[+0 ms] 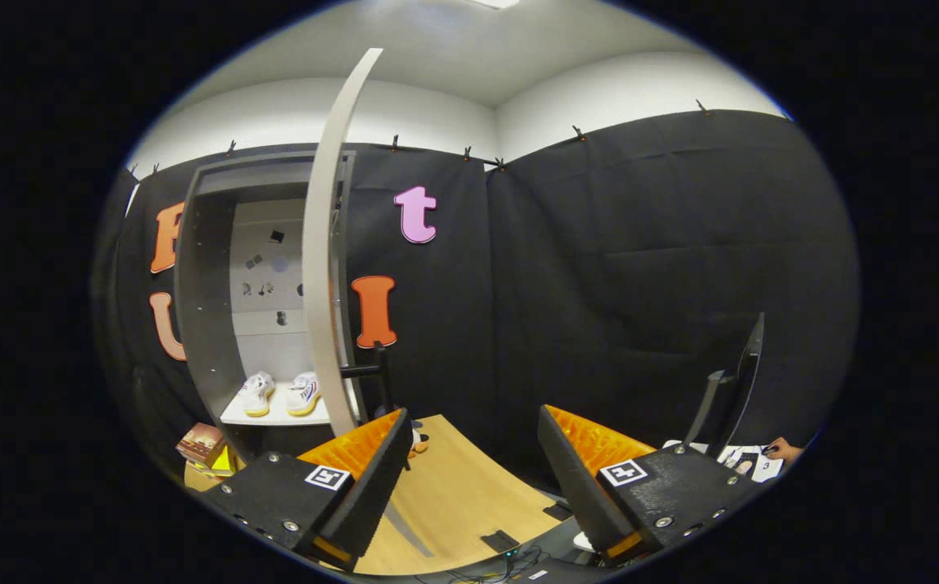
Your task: Open the shoe cabinet door, grab the shoes and put them into the shoe cabinet, then close the shoe cabinet door.
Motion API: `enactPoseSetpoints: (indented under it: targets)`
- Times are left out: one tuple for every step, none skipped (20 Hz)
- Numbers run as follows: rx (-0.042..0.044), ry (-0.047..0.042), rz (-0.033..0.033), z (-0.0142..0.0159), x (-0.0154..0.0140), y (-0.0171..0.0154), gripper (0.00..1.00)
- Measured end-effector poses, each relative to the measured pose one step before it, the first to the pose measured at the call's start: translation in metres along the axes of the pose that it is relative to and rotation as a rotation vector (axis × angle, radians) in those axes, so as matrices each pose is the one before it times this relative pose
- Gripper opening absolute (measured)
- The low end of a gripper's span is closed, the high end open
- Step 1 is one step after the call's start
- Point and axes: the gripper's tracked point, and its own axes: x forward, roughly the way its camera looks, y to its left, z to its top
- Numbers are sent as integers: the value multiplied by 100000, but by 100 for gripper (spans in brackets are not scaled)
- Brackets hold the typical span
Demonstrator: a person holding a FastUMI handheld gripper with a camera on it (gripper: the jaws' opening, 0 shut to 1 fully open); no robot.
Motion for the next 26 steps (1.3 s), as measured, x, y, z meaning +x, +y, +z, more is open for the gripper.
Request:
enactPoseSetpoints:
  targets:
    - [-1364,1250,2158,-359,403,784,97]
    - [-592,571,3440,-166,197,1184,97]
    - [-276,-151,3383,117,58,1052,97]
    - [-1891,-1487,362,259,735,-63,96]
    - [-1516,-374,831,119,-369,147,92]
    - [1029,850,1906,-119,57,710,90]
    - [2355,1372,3163,-148,-38,950,90]
    - [2897,1051,3874,-219,-152,856,89]
    - [1457,343,3792,-239,-155,1050,89]
    - [426,-53,3203,-181,186,1108,89]
    - [90,-308,1719,-2,-296,953,88]
    - [-144,34,1655,-114,-142,1053,88]
    - [-455,189,1809,-49,-167,1248,88]
    - [-624,200,2386,-57,92,1637,88]
    - [17,245,2360,-32,133,1574,88]
    - [-212,81,2485,-79,114,1701,88]
    - [-548,-375,2312,-18,216,1605,88]
    - [-719,-340,2066,151,273,1443,88]
    - [-448,-131,1899,62,382,1553,88]
    - [-179,-134,1963,-27,423,1438,88]
    - [365,-385,2138,121,634,1316,88]
    - [126,-320,2070,82,804,1257,88]
    - [153,-103,1731,161,813,1032,88]
    - [228,-265,2049,87,807,1082,89]
    - [729,24,2204,140,789,1180,89]
    - [445,-192,1960,82,854,1088,89]
